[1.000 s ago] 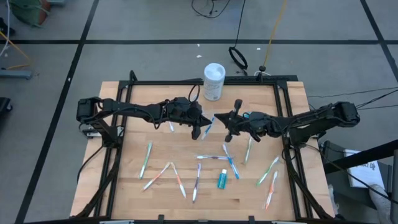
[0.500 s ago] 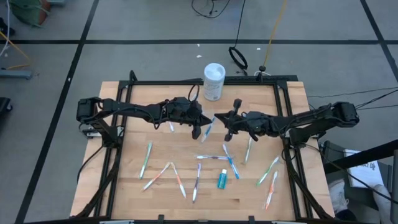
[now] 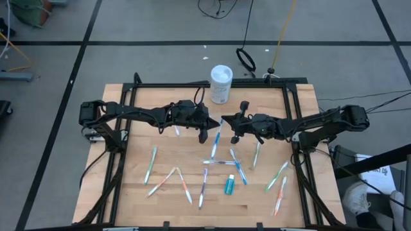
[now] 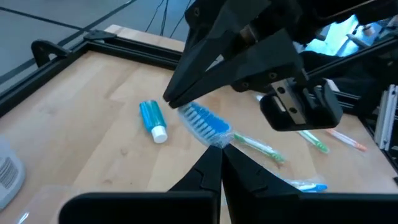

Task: Pick & Place toothbrushing station
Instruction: Put the blue toothbrush into the transparent organizer

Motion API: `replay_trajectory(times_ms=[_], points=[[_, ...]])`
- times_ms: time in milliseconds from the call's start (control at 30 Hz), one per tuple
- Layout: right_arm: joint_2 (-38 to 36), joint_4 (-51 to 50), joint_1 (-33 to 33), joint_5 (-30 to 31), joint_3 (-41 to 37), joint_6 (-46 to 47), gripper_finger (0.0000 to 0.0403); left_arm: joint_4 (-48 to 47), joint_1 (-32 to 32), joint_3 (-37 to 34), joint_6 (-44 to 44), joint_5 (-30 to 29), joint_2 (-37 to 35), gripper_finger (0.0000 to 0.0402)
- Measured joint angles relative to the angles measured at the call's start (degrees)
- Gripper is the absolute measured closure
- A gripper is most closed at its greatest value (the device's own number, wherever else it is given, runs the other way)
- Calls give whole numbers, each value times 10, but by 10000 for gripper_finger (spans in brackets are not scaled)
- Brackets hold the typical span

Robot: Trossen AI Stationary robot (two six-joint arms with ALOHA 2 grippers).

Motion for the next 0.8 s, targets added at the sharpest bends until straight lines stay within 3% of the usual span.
replay_trajectory(times_ms=[300, 433, 533, 800], points=[[0, -5, 2, -66, 0, -17, 403, 7, 18, 0, -3, -9, 0, 398], [-1, -3, 2, 11, 0, -43, 403, 8, 29, 1, 14, -25, 0, 393], [-8, 4, 2, 58, 0, -44, 403, 8, 30, 1, 40, -81, 0, 398], [-18, 0, 9, 71, 0, -45, 403, 50, 30, 1, 93, -175, 0, 399]])
